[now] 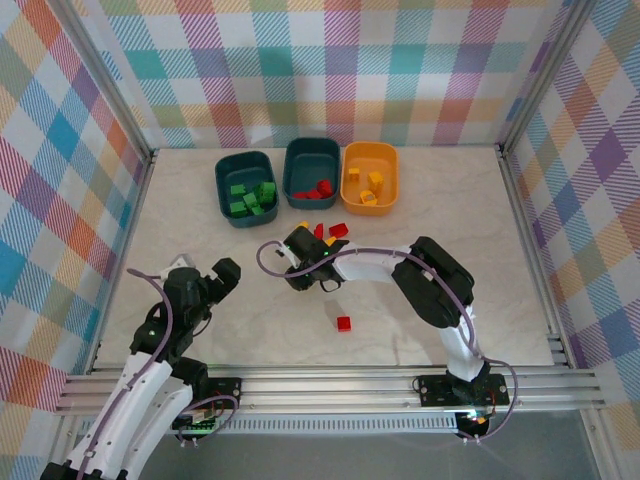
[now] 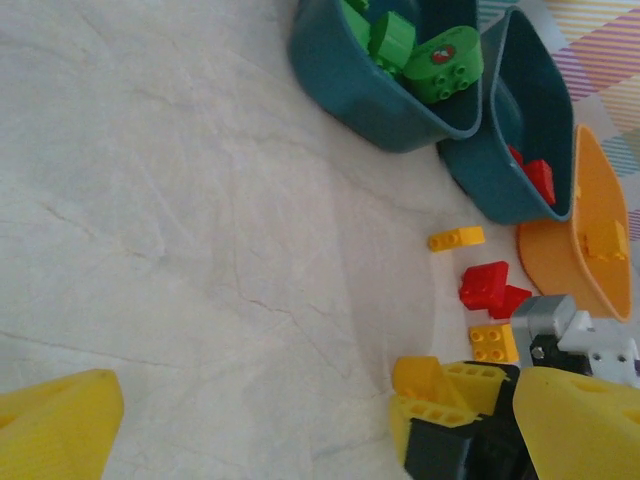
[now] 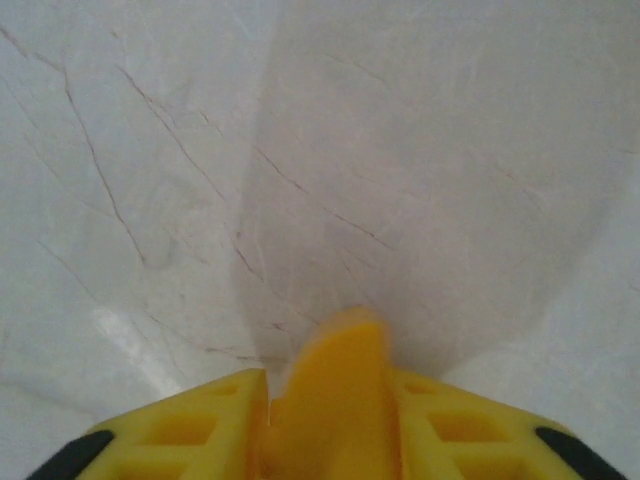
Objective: Sort the legos into containers by color
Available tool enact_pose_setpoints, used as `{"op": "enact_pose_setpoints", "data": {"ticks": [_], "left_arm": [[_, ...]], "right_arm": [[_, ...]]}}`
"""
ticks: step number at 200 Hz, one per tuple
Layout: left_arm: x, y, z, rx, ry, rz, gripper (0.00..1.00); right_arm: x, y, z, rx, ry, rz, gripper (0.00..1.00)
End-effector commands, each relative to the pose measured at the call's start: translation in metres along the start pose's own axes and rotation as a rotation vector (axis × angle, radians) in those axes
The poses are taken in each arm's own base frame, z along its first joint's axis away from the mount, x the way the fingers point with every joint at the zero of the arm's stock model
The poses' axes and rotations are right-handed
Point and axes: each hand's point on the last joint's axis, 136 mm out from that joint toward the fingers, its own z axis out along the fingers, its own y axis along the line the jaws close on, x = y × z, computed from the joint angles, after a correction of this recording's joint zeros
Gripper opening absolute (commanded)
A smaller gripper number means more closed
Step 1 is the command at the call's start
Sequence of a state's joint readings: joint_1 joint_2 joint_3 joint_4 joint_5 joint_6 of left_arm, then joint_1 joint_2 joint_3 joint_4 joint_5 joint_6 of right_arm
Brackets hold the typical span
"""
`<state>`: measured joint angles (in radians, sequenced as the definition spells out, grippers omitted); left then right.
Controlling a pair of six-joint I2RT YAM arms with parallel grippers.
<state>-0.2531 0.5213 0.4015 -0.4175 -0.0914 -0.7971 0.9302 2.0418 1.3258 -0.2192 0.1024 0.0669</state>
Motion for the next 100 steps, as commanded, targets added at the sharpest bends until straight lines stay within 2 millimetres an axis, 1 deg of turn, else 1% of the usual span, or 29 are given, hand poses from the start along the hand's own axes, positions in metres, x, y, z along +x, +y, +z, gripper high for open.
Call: {"op": "enact_pose_setpoints", "data": {"ticks": [1, 19, 29, 44, 53, 65, 69, 85, 100], "left_arm": [[0.006, 0.014, 0.003, -0.055, 0.014, -0.006, 1.00], [0.004, 0.012, 0.004, -0.057, 0.018, -0.001, 1.00], [0.004, 0.009, 0.006, -0.056, 0.024, -0.003, 1.00], [0.007, 0.005, 0.011, -0.042, 0.049, -0.029, 1.00], [0.013, 0.000, 0.016, -0.014, 0.080, -0.064, 1.00], [0.026, -0.004, 0.026, 0.019, 0.135, -0.107, 1.00], [0.026, -0.009, 0.029, 0.043, 0.136, -0.120, 1.00], [0.038, -0.007, 0.037, 0.032, 0.195, -0.139, 1.00], [0.047, -0.007, 0.041, 0.026, 0.242, -0.132, 1.00]], "right_arm": [[-0.012, -0.004, -0.014, 0.044, -0.041, -0.009, 0.22], [-0.036, -0.011, -0.040, 0.081, -0.130, -0.001, 0.17], [-0.051, -0.021, -0.056, 0.115, -0.179, 0.005, 0.16], [-0.071, -0.044, -0.078, 0.158, -0.236, 0.048, 0.15], [-0.081, -0.064, -0.087, 0.185, -0.263, 0.089, 0.15], [-0.088, -0.100, -0.095, 0.236, -0.286, 0.168, 0.15], [-0.090, -0.113, -0.096, 0.249, -0.293, 0.201, 0.15], [-0.097, -0.162, -0.096, 0.279, -0.302, 0.323, 0.14], [-0.103, -0.202, -0.092, 0.319, -0.277, 0.379, 0.13]]}}
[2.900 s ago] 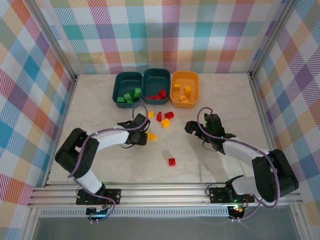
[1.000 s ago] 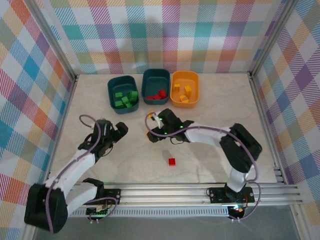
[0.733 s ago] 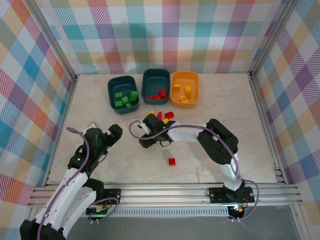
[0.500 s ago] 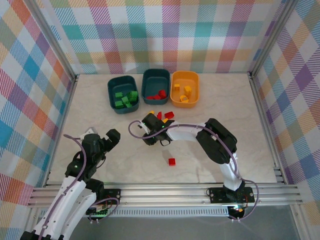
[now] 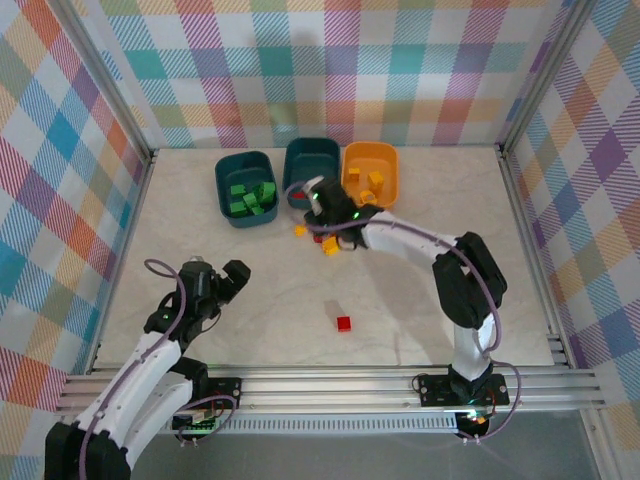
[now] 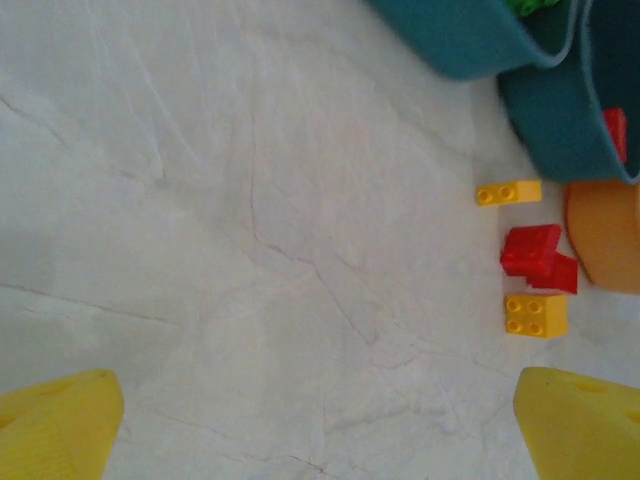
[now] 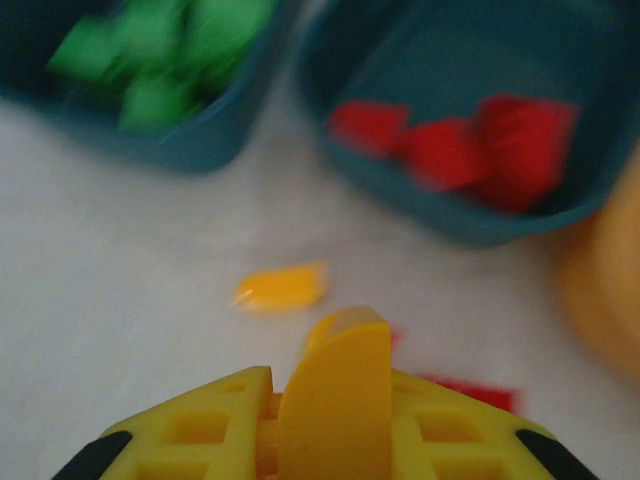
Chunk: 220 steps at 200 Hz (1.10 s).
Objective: Sort the legos into containers by color
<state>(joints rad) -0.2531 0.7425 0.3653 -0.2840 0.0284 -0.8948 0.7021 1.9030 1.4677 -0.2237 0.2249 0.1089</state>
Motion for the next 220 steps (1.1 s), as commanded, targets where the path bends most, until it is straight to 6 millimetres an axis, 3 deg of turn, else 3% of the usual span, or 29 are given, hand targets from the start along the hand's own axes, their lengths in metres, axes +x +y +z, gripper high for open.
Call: {"op": "enact_pose_setpoints", "data": {"ticks": [1, 36, 51, 61, 78, 100, 122, 141, 156, 175, 194, 220], "left_arm": [[0.014, -0.011, 0.008, 0.059, 0.080, -0.032, 1.00], [0.024, -0.003, 0.006, 0.035, 0.120, -0.012, 1.00], [0.023, -0.003, 0.003, 0.046, 0.108, -0.010, 1.00], [0.025, 0.001, 0.000, 0.036, 0.107, -0.009, 1.00], [0.021, 0.001, -0.005, 0.036, 0.084, 0.002, 1.00], [0.018, -0.002, -0.006, 0.048, 0.066, 0.001, 1.00], [0.017, -0.003, -0.002, 0.046, 0.069, -0.002, 1.00], [0.016, -0.005, 0.006, 0.050, 0.066, -0.010, 1.00], [0.018, -0.006, 0.014, 0.048, 0.081, -0.021, 1.00], [0.024, -0.009, 0.025, 0.044, 0.114, -0.018, 1.00], [0.031, -0.015, 0.032, 0.033, 0.157, 0.006, 1.00], [0.042, -0.022, 0.039, 0.022, 0.195, 0.053, 1.00]], "right_arm": [[-0.018, -0.066, 0.023, 0.112, 0.022, 0.128, 0.14], [-0.028, -0.125, 0.049, 0.184, 0.074, 0.213, 0.16], [-0.026, -0.142, 0.056, 0.211, 0.103, 0.237, 0.28], [-0.027, -0.150, 0.057, 0.231, 0.109, 0.246, 0.44], [-0.037, -0.151, 0.047, 0.231, 0.071, 0.232, 0.59], [-0.059, -0.146, 0.013, 0.213, -0.020, 0.230, 0.65], [-0.068, -0.126, -0.030, 0.168, -0.107, 0.248, 0.66], [-0.041, -0.083, -0.045, 0.093, -0.100, 0.218, 0.66], [-0.004, -0.048, -0.040, 0.055, -0.027, 0.171, 0.66], [0.038, -0.017, -0.028, 0.037, 0.055, 0.125, 0.68], [0.067, 0.000, -0.014, 0.038, 0.141, 0.076, 0.70], [0.092, 0.015, 0.002, 0.026, 0.229, 0.028, 0.73]]}}
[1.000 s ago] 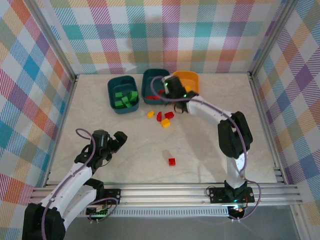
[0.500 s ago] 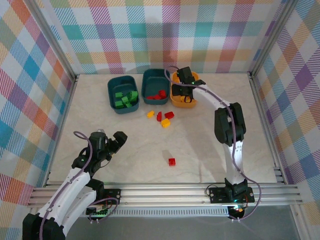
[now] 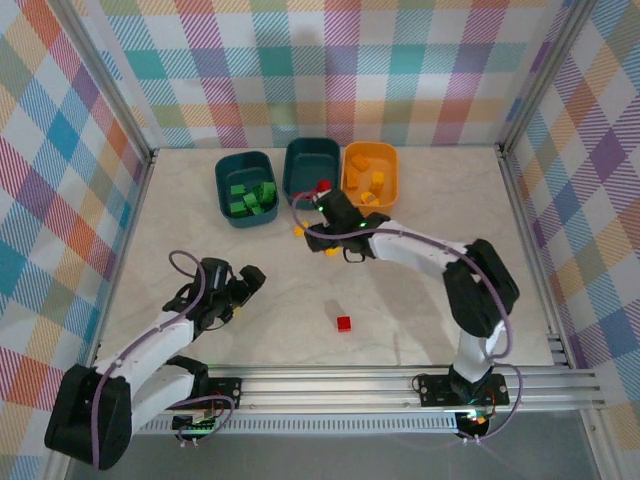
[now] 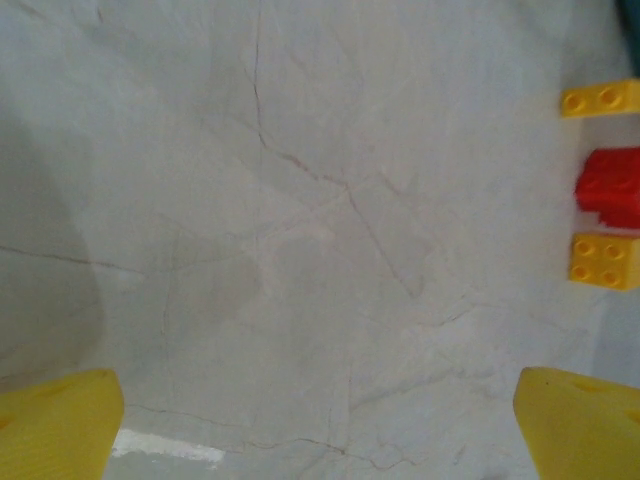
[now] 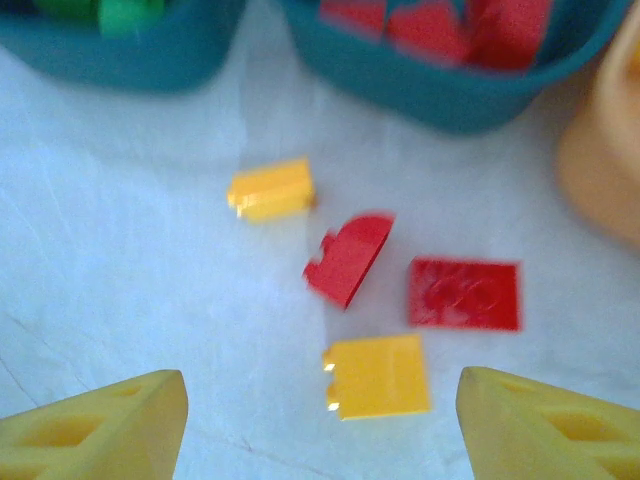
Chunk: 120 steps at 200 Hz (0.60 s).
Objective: Sort the legos into containers by color
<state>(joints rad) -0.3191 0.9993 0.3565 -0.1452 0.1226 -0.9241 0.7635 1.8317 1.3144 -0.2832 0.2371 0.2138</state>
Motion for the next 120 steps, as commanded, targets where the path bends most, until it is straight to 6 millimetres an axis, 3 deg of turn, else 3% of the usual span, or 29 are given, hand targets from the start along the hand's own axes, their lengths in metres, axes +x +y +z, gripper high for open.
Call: {"op": "enact_pose_setpoints", "data": {"ticks": [1, 34, 61, 120], "left_arm": [[0.001, -0.026, 0.003, 0.058, 0.007, 0.052, 1.00], [0.013, -0.018, 0.014, 0.017, 0.027, 0.055, 1.00], [0.012, -0.012, 0.010, 0.030, -0.022, 0.033, 1.00], [0.005, -0.015, -0.001, 0.027, -0.060, 0.061, 1.00]], "right_arm": [[0.026, -0.003, 0.018, 0.032, 0.092, -0.014, 0.73], [0.048, -0.007, 0.037, 0.070, 0.176, -0.044, 0.75], [0.056, -0.012, 0.042, 0.097, 0.203, -0.057, 0.75], [0.048, -0.012, 0.066, 0.119, 0.193, -0.091, 0.68]]}}
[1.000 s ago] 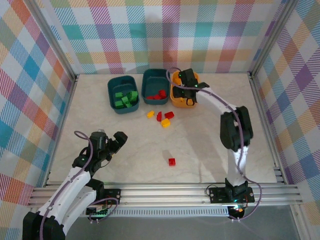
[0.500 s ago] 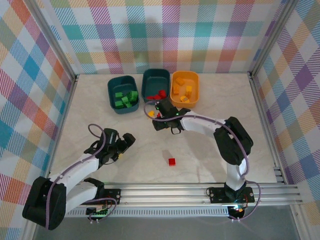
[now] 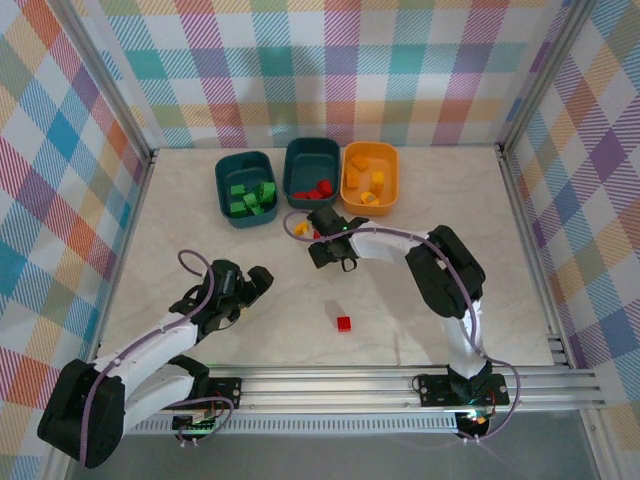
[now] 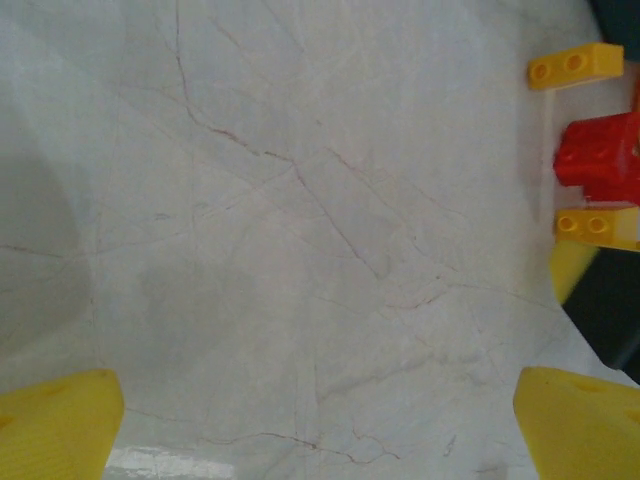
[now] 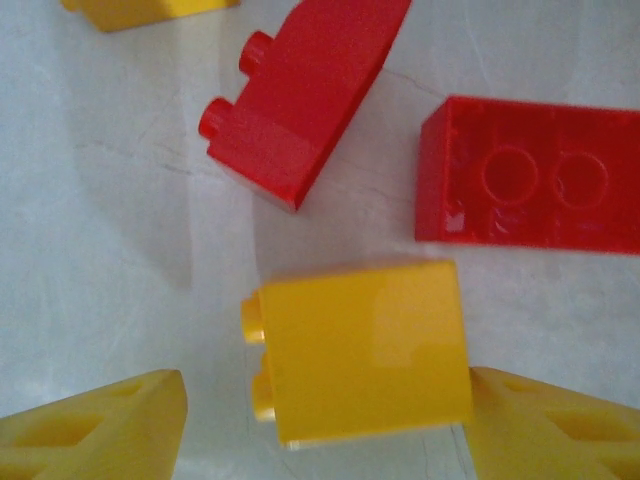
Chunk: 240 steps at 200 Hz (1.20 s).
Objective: Sort the legos into containers by color
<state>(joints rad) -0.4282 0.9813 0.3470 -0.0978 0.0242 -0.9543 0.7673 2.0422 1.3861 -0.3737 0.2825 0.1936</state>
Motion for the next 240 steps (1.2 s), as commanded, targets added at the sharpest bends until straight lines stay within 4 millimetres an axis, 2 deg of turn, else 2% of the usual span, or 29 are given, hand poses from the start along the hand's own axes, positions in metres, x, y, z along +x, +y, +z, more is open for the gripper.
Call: {"op": "enact_pose_setpoints", "data": {"ticks": [1, 10, 23, 41, 55, 77, 93, 105, 126, 162, 192, 203, 216, 240], "left_arm": [[-0.002, 0.000, -0.001, -0.004, -0.014, 0.006, 1.00], [0.000, 0.001, 0.000, -0.009, -0.006, 0.006, 1.00], [0.002, 0.003, 0.002, -0.016, 0.003, 0.007, 1.00], [0.003, 0.004, 0.002, -0.022, 0.009, 0.008, 1.00], [0.002, 0.004, 0.002, -0.020, 0.003, 0.008, 1.00], [0.000, 0.002, 0.002, -0.016, -0.007, 0.013, 1.00], [-0.001, -0.001, 0.005, -0.009, -0.006, 0.014, 1.00], [0.001, -0.003, 0.009, -0.007, 0.009, 0.015, 1.00], [0.009, -0.008, 0.018, -0.002, 0.064, 0.026, 1.00], [0.029, -0.018, 0.029, -0.013, 0.157, 0.099, 1.00], [0.040, -0.020, 0.035, -0.028, 0.195, 0.132, 1.00], [0.041, -0.020, 0.036, -0.031, 0.198, 0.137, 1.00], [0.042, -0.021, 0.038, -0.036, 0.202, 0.144, 1.00], [0.040, -0.024, 0.039, -0.052, 0.206, 0.187, 1.00]], "right_arm": [[-0.010, 0.000, 0.005, 0.029, -0.018, -0.028, 0.68], [-0.011, -0.001, 0.007, 0.040, -0.019, -0.037, 0.65], [-0.012, -0.002, 0.007, 0.048, -0.020, -0.043, 0.57], [-0.014, 0.002, -0.005, 0.015, -0.060, -0.040, 0.44], [-0.017, 0.008, -0.024, -0.026, -0.111, -0.036, 0.37], [-0.029, 0.011, -0.064, -0.076, -0.194, -0.011, 0.35], [-0.043, 0.003, -0.087, -0.075, -0.260, -0.002, 0.34], [-0.054, -0.011, -0.095, -0.077, -0.280, 0.024, 0.34], [-0.073, -0.058, -0.087, -0.038, -0.278, 0.116, 0.34], [-0.093, -0.126, -0.053, 0.004, -0.203, 0.265, 0.33], [-0.103, -0.156, -0.032, 0.013, -0.159, 0.330, 0.36], [-0.107, -0.161, -0.029, 0.010, -0.152, 0.343, 0.45], [-0.111, -0.168, -0.033, 0.035, -0.153, 0.348, 0.60], [-0.117, -0.169, -0.058, 0.035, -0.208, 0.360, 0.67]]}}
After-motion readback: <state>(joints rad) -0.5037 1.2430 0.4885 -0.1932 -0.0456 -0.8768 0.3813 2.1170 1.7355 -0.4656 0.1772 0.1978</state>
